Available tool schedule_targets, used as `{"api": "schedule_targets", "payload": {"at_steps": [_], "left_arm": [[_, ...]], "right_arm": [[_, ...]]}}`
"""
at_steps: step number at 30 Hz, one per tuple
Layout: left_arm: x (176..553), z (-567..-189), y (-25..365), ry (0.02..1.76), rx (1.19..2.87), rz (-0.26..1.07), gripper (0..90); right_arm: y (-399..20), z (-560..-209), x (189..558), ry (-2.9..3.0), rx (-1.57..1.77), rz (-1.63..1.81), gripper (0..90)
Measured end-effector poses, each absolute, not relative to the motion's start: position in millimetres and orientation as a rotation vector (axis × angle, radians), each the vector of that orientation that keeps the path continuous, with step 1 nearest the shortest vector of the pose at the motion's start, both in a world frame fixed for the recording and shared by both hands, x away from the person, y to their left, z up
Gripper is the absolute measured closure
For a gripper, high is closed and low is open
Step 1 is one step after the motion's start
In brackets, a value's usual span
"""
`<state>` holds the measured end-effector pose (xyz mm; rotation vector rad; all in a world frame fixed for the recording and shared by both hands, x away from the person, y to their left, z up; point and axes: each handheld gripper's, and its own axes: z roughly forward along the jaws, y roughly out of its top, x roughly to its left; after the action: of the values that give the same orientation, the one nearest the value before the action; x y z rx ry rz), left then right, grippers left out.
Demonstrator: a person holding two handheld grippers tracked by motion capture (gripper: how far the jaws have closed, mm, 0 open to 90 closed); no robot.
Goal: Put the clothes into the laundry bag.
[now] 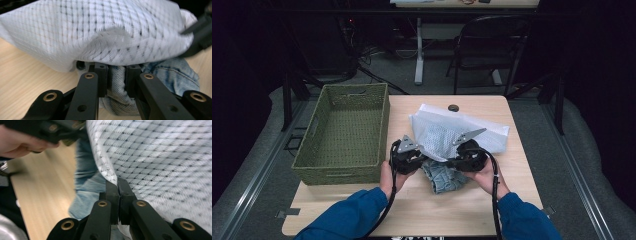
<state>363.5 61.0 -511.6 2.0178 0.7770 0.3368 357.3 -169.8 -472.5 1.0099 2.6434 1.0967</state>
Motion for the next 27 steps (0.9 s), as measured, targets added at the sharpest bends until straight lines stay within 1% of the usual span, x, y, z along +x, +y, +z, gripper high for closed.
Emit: {"api": "schedule_targets", "payload": {"at_steps": [2,3,4,7,8,11,13,15,16,17,18,20,21,22,23,26,27], "left_arm": [[365.3,-515.6,59.3,0.791,2.033,0.33,74.8],[367.2,-517.9,58.1,0.788,2.064,0.328,71.2],[368.0,-520.2,57.6,0.801,2.078,0.324,64.9],[368.7,-523.5,60.6,0.837,2.124,0.282,41.4],[367.3,-523.7,62.7,0.846,2.128,0.269,37.3],[360.2,-526.2,70.8,0.891,2.155,0.221,27.2],[354.6,-533.3,73.0,0.911,2.183,0.178,25.3],[352.7,-543.9,68.5,0.946,2.238,0.129,27.2],[352.3,-549.0,66.2,0.955,2.245,0.112,29.6],[351.5,-553.2,63.9,0.972,2.248,0.118,34.6],[351.9,-555.9,63.6,0.98,2.223,0.126,43.7],[358.2,-559.2,62.5,0.98,2.168,0.087,64.6],[361.1,-559.6,61.1,1.012,2.09,0.061,72.6],[363.1,-558.9,59.6,1.011,2.073,0.066,80.6],[366.0,-557.2,58.5,0.993,2.05,0.078,83.2],[369.8,-542.9,60.7,0.981,1.945,0.067,84.5],[369.1,-533.9,63.3,0.968,1.902,0.085,84.6]], "right_arm": [[-174.5,-471.6,359.7,2.622,1.039,1.126,89.5],[-174.8,-471.9,360.4,2.62,1.04,1.127,89.5],[-173.6,-472.8,360.7,2.617,1.045,1.114,89.5],[-169.4,-478.8,363.3,2.628,1.047,1.088,89.5],[-168.4,-481.0,364.4,2.635,1.049,1.085,89.5],[-166.3,-485.8,365.8,2.643,1.052,1.07,89.5],[-165.1,-486.3,365.7,2.643,1.046,1.067,89.5],[-164.1,-485.3,365.6,2.634,1.04,1.068,89.5],[-163.7,-484.7,365.7,2.63,1.039,1.077,89.5],[-163.2,-483.9,365.7,2.626,1.035,1.078,89.5],[-162.7,-483.1,365.4,2.62,1.03,1.088,89.5],[-160.5,-481.2,363.5,2.622,1.009,1.111,89.5],[-159.2,-480.0,362.4,2.625,0.99,1.143,89.5],[-156.1,-477.5,359.8,2.632,0.968,1.158,89.6],[-154.2,-475.7,357.9,2.631,0.948,1.164,89.6],[-148.9,-467.1,349.6,2.64,0.863,1.234,89.6],[-147.6,-463.8,346.6,2.652,0.828,1.265,89.6]]}}
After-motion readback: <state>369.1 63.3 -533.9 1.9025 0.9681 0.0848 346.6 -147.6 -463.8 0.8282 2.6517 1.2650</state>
